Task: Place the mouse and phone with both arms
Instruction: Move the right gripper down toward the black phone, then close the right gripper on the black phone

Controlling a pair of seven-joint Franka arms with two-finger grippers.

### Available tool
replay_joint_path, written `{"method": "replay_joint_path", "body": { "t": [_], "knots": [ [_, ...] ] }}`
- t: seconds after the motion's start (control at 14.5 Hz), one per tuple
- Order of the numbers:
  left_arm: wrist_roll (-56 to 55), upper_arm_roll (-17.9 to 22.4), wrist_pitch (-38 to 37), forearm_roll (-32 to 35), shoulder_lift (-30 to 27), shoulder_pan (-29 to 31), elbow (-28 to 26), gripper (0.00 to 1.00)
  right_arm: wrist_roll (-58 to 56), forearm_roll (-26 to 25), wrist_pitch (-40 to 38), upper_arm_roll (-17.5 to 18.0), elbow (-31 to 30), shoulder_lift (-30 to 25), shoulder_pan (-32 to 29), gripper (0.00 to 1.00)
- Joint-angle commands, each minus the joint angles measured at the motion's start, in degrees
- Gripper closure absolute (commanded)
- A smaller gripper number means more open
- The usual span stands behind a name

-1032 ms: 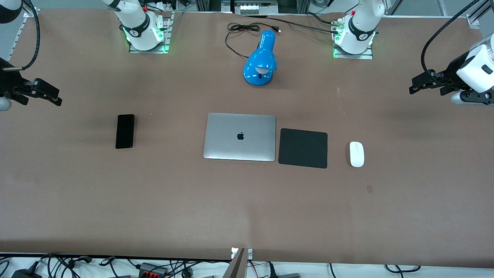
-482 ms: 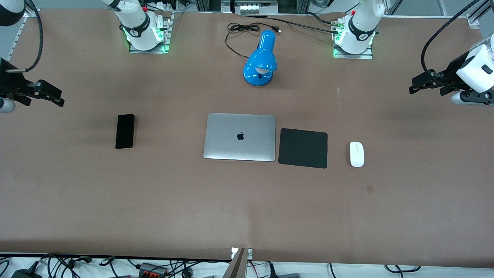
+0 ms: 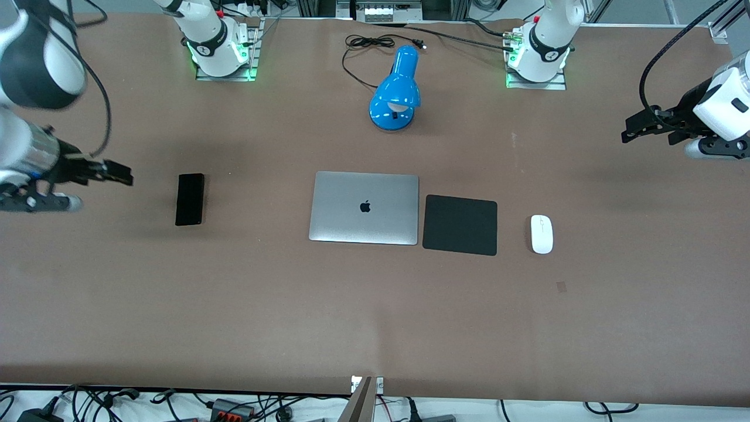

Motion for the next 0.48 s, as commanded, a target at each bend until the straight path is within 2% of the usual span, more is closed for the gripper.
{"method": "replay_joint_path", "body": {
  "t": [0.0, 0.21, 0.41],
  "knots": [
    [1.5, 0.0, -1.3, 1.0, 0.9, 0.3, 1.9, 0.00, 0.0, -0.3, 9.6, 0.0, -7.2, 0.8, 0.1, 0.00],
    [1.5, 0.0, -1.3, 1.0, 0.9, 0.3, 1.9, 0.00, 0.5, -0.2, 21.0, -0.1, -15.9, 1.0, -0.3, 0.00],
    [1.5, 0.1, -1.3, 1.0, 1.0, 0.3, 1.9, 0.00, 2.7, -0.2, 23.6, -0.1, -19.0, 4.0, -0.1, 0.00]
  ]
}}
